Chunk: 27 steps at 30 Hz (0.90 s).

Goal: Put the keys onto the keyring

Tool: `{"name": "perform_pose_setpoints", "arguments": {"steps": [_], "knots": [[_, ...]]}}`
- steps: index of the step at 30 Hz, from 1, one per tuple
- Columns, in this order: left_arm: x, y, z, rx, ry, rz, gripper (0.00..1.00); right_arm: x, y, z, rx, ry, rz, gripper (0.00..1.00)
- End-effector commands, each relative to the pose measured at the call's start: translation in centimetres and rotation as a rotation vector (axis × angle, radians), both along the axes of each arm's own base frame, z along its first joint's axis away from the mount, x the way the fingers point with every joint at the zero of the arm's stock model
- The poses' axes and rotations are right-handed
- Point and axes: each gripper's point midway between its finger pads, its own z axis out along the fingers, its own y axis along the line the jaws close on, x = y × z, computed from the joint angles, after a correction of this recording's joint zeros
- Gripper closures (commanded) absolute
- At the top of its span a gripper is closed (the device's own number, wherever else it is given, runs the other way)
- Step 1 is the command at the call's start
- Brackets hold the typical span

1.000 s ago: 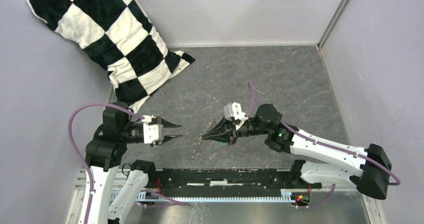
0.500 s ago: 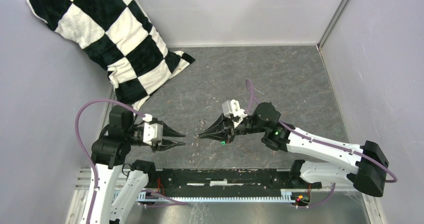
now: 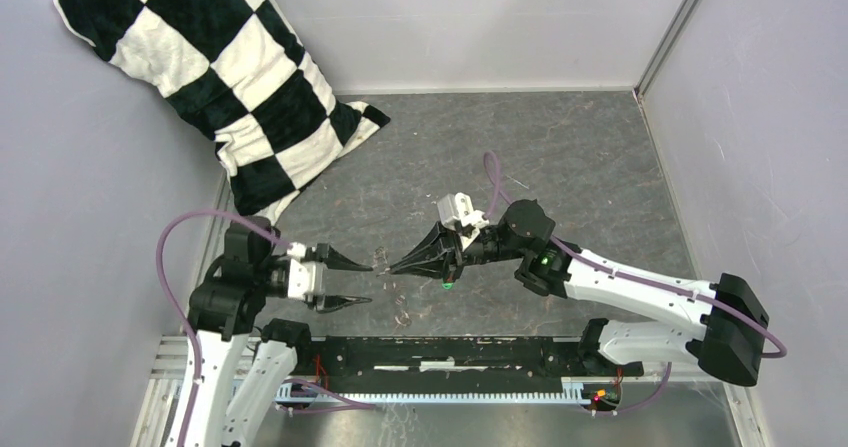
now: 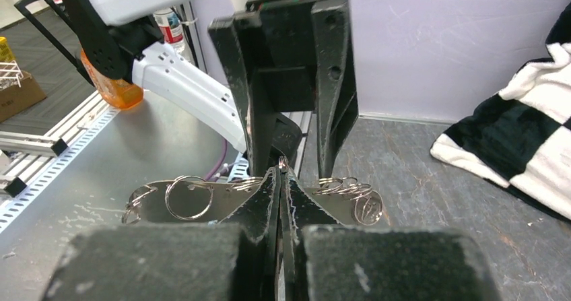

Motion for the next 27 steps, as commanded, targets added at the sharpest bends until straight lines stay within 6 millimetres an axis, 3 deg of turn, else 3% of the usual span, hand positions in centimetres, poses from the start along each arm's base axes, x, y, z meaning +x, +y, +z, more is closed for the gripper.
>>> {"name": "perform_pose_setpoints", "arguments": {"steps": [1, 4, 8, 15, 20, 27], "knots": [[0.5, 0.7, -0.6, 0.044, -0.473, -0.005, 0.42, 0.0, 0.2, 4.1, 0.113, -0.022, 0.011, 0.99], [0.7, 1.3, -0.6, 0.073, -0.887, 0.006, 0.42, 0.0, 0.5, 4.3, 0.116, 0.007, 0.018, 0.99], [0.0, 1.5, 1.1, 0.04, -1.194, 0.044, 0.4, 0.1, 0.8, 4.3, 0.114, 0.033, 0.024, 0.99], [-0.4, 1.5, 1.2, 0.095, -1.495, -0.022, 0.23, 0.8, 1.3, 4.4, 0.121, 0.093, 0.0, 0.99], [-1.0, 1.1, 1.7, 0.074, -1.612, -0.061, 0.24, 1.0, 1.6, 4.3, 0.111, 0.129, -0.003, 0.99], [-0.6, 1.0, 2.9, 0.066, -1.74, -0.067, 0.32, 1.7, 2.2, 3.6, 0.077, 0.166, -0.035, 0.99]]}}
